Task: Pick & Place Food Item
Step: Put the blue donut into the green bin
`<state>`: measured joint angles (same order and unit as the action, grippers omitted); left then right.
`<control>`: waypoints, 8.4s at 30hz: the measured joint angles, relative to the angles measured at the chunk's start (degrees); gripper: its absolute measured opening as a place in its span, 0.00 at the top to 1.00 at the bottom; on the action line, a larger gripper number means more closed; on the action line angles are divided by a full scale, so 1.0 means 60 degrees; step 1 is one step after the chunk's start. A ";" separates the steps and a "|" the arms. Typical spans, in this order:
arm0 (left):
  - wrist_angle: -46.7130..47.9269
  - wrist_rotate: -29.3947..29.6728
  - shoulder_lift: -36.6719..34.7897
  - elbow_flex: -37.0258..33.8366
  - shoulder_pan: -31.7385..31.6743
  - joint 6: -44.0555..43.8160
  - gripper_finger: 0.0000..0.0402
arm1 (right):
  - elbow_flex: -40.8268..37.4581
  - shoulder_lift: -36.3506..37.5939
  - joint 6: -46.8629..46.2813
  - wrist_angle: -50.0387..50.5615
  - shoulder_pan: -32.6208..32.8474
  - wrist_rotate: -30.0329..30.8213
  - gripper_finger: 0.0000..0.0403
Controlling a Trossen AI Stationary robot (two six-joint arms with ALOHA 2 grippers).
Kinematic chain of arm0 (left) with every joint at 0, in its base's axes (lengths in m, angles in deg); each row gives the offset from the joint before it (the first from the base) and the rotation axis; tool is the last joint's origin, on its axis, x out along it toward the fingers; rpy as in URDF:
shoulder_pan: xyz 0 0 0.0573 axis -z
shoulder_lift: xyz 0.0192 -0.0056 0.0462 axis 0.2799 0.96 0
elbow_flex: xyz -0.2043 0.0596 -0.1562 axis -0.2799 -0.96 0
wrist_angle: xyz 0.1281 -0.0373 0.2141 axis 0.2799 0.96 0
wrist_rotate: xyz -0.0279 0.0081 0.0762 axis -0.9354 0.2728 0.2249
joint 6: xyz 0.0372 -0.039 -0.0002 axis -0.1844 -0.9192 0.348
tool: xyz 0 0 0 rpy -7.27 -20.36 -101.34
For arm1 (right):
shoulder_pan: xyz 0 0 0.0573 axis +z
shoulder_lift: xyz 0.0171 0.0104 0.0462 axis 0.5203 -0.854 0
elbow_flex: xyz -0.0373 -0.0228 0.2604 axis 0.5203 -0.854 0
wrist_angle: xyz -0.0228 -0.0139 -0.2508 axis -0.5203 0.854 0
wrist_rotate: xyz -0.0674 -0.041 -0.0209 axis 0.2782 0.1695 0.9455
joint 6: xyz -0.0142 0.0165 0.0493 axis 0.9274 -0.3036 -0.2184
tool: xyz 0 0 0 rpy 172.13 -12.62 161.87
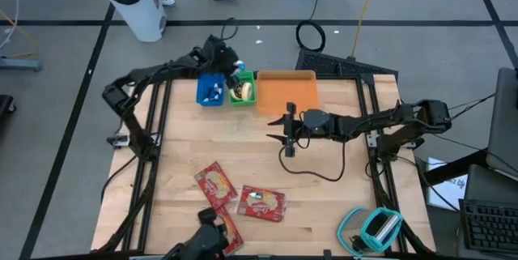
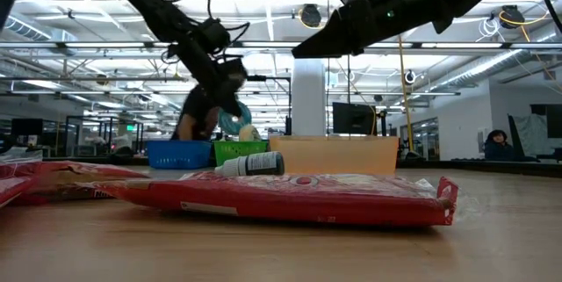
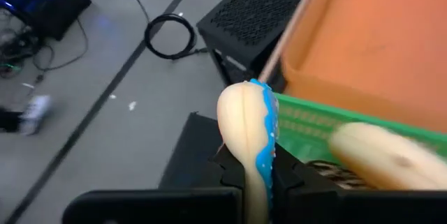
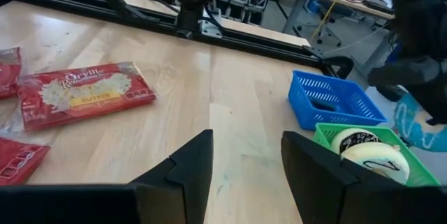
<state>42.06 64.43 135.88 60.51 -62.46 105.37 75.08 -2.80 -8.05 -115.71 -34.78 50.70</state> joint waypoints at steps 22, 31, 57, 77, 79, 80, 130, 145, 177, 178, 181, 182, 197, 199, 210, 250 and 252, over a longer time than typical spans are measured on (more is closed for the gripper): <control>0.0146 -0.0234 0.0986 0.0397 0.0421 0.1514 0.98 | -0.0004 0.0000 0.0020 0.0477 -0.0119 0.0010 0.63; -0.0133 0.0334 0.0954 0.0397 0.0410 0.1685 0.93 | -0.0004 0.0000 0.0017 0.0544 -0.0120 0.0010 0.64; 0.0751 0.0025 0.1069 0.0397 0.0402 0.1987 0.95 | -0.0004 0.0000 0.0018 0.0544 -0.0120 0.0007 0.65; 0.0618 0.1070 0.1573 0.0394 0.0740 0.1485 0.74 | -0.0004 0.0000 0.0004 0.0544 -0.0120 0.0007 0.65; 0.0620 0.1114 0.1573 0.0394 0.0781 0.1354 0.70 | -0.0004 0.0000 0.0004 0.0544 -0.0120 0.0010 0.65; 0.0620 0.1111 0.1573 0.0394 0.0790 0.1236 0.67 | -0.0004 0.0000 0.0004 0.0544 -0.0120 0.0010 0.65; 0.0702 0.1606 0.1462 0.0397 0.0847 0.1321 0.47 | -0.0004 -0.0004 -0.0219 0.0544 -0.0040 0.0010 0.65; 0.0682 0.2009 0.1370 0.0397 0.0913 0.0892 0.77 | -0.0006 -0.0002 -0.0175 0.0545 -0.0044 0.0010 0.65; 0.2106 0.2498 -0.0467 0.0379 0.1597 -0.0719 0.81 | -0.0004 0.0000 -0.0165 0.0595 -0.0047 0.0009 0.65; 0.2209 0.2203 -0.0635 0.0379 0.1592 -0.0926 0.81 | -0.0004 -0.0004 -0.0168 0.0597 -0.0047 0.0010 0.65; 0.2192 0.1465 -0.1082 0.0379 0.1562 -0.0998 0.81 | -0.0004 -0.0004 -0.0168 0.0613 -0.0047 0.0010 0.65; 0.2103 0.1347 -0.1201 0.0379 0.1499 -0.0947 0.81 | -0.0004 -0.0004 -0.0171 0.0613 -0.0047 0.0010 0.65; 0.0411 -0.0297 0.0437 0.0397 -0.0796 -0.4049 0.53 | -0.0004 -0.0004 0.0044 0.0539 -0.0066 0.0010 0.65; 0.0385 -0.0290 0.0711 0.0397 -0.0797 -0.4028 0.44 | -0.0007 -0.0004 0.0054 0.0529 -0.0083 0.0010 0.65; -0.0115 -0.0441 0.1445 0.0394 -0.0578 -0.3713 0.24 | -0.0007 -0.0004 0.0047 0.0503 -0.0127 0.0010 0.65; -0.0108 0.4713 0.1066 0.0390 0.1746 -0.0168 0.98 | -0.0006 -0.0004 0.0004 0.0554 -0.0127 0.0010 0.65; -0.0154 0.5450 0.1066 0.0390 0.2100 0.0176 0.98 | -0.0007 -0.0004 0.0005 0.0552 -0.0127 0.0010 0.65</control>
<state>41.13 97.14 142.28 62.85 -49.86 106.43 75.04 -2.82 -8.03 -112.40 -35.54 50.76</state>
